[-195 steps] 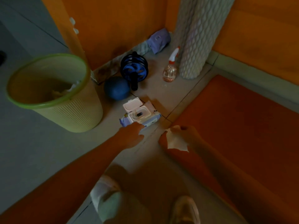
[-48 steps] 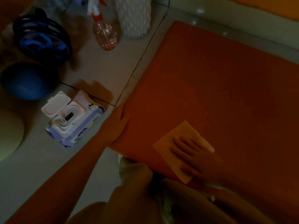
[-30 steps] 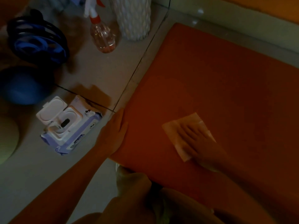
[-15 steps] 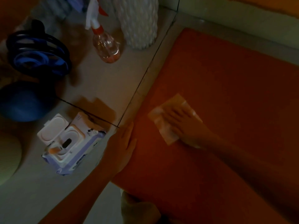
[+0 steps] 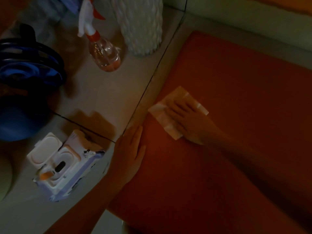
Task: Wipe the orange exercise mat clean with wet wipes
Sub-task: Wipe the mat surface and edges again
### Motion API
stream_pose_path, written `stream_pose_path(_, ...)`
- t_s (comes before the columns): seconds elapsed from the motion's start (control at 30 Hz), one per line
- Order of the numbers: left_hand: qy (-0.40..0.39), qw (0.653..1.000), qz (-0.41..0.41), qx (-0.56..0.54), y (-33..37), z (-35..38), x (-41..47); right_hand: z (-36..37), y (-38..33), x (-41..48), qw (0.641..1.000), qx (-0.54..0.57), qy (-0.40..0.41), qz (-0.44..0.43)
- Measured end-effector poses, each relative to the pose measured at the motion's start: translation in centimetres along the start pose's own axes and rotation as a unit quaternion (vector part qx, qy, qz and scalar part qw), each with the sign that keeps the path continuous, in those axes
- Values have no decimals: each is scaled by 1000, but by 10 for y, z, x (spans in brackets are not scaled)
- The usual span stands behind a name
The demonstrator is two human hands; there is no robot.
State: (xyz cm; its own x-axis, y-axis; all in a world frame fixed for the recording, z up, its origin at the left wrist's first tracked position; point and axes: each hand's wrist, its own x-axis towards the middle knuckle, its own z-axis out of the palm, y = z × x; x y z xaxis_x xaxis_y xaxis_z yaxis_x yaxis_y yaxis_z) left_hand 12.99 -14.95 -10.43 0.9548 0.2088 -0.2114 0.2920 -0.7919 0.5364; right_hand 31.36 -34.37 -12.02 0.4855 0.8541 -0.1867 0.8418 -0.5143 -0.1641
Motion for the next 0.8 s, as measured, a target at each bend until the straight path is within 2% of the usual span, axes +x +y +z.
stream_pose_path(0.13,-5,999,21,27,-1,1,4,-7,-17,31,984,55,22,171)
stream_pose_path(0.17,-3,999,35,37,0,1,7,-8,-26,30,983,52,11,178)
stream_pose_path(0.23,-1,997,57,55,4,1,18,-6,-35,19,993,51,1,107)
stream_pose_path(0.3,-10,995,72,64,12,0,33,-5,-16,8,997,61,2,38)
stream_pose_path(0.37,-36,992,92,82,20,-2,49,-8,17,12,999,32,-12,32)
stream_pose_path(0.43,-77,986,101,112,27,-2,63,-14,45,25,996,12,15,83)
stream_pose_path(0.5,-102,980,100,136,30,2,70,-20,61,42,983,7,38,177)
stream_pose_path(0.57,-104,976,105,159,29,5,73,-24,54,54,966,34,57,250)
stream_pose_path(0.6,-92,974,113,173,28,6,73,-25,46,55,963,53,55,259)
stream_pose_path(0.73,-53,966,145,206,27,11,82,-16,30,15,987,75,23,143)
stream_pose_path(0.8,-51,966,151,205,29,15,87,-16,48,10,989,63,13,135)
